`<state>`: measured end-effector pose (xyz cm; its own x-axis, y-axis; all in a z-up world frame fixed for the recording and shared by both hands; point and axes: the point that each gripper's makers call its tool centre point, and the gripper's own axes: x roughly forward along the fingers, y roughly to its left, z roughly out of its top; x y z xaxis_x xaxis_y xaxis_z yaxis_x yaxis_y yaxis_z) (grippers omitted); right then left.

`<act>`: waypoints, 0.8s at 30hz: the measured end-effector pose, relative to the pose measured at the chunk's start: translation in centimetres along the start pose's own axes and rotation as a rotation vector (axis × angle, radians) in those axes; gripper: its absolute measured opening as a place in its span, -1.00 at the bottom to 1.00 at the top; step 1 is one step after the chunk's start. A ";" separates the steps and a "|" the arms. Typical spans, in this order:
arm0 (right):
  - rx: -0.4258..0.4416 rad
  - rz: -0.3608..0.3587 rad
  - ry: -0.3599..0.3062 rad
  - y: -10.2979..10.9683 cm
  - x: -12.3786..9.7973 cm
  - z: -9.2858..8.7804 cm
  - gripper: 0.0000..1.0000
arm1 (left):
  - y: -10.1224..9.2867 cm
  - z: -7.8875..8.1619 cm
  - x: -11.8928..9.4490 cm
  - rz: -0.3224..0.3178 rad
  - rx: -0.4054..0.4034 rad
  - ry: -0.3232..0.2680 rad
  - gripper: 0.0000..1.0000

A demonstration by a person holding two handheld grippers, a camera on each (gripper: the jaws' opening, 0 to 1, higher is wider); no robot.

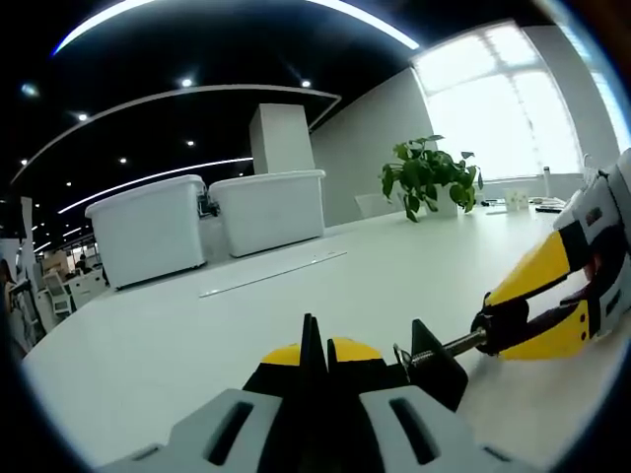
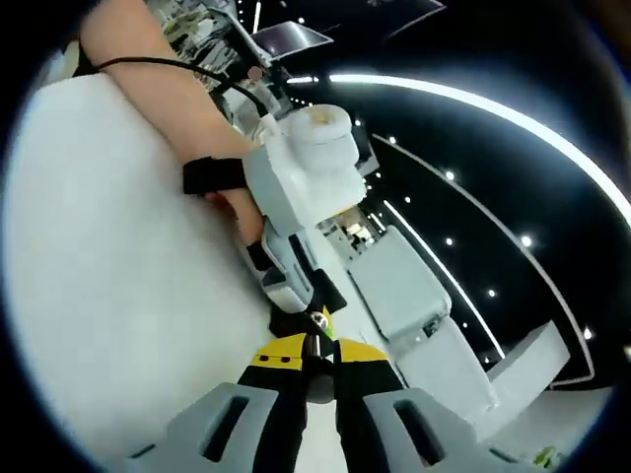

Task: Clamp the fixed fixture on the desktop, loosen the retaining clip, secure it to the edge of the desk, and tighten the retaining clip.

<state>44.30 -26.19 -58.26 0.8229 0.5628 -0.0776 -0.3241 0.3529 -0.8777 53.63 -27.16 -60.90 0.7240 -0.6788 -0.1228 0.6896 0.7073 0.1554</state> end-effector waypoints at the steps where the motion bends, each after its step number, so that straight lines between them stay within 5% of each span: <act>1: -0.043 0.003 0.004 0.1 0.0 0.0 -0.82 | 0.0 0.0 0.0 0.000 -0.001 0.001 -0.85; 6: -0.230 0.013 0.027 0.8 0.1 -0.1 -0.81 | 0.0 0.0 0.0 0.001 -0.002 0.002 -0.85; 17: -0.348 0.015 0.059 0.9 0.2 -0.2 -0.83 | 0.0 -0.1 0.0 0.001 -0.006 0.006 -0.85; 21: -0.331 0.006 0.064 0.8 0.2 -0.2 -0.84 | 0.0 -0.1 0.0 0.001 -0.007 0.006 -0.85; 24: -0.143 0.009 0.039 0.3 0.1 -0.2 -0.83 | 0.0 -0.1 0.0 -0.001 -0.005 0.005 -0.85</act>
<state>44.35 -26.21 -58.63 0.8385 0.5354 -0.1018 -0.2642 0.2360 -0.9351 53.65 -27.17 -60.97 0.7233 -0.6785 -0.1280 0.6904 0.7077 0.1502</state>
